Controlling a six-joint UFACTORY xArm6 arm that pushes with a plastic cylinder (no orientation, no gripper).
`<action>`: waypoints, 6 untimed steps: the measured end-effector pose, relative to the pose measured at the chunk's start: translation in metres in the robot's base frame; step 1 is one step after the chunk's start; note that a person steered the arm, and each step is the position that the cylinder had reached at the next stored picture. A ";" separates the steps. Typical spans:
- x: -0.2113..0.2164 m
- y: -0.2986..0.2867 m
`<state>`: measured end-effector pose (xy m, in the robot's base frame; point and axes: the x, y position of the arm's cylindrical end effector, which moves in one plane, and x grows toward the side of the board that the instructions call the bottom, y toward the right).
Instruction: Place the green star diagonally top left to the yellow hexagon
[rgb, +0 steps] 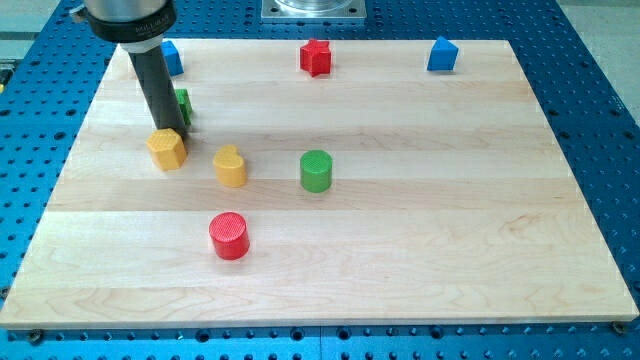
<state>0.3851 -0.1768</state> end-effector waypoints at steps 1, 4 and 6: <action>-0.035 0.041; -0.026 -0.001; -0.012 -0.036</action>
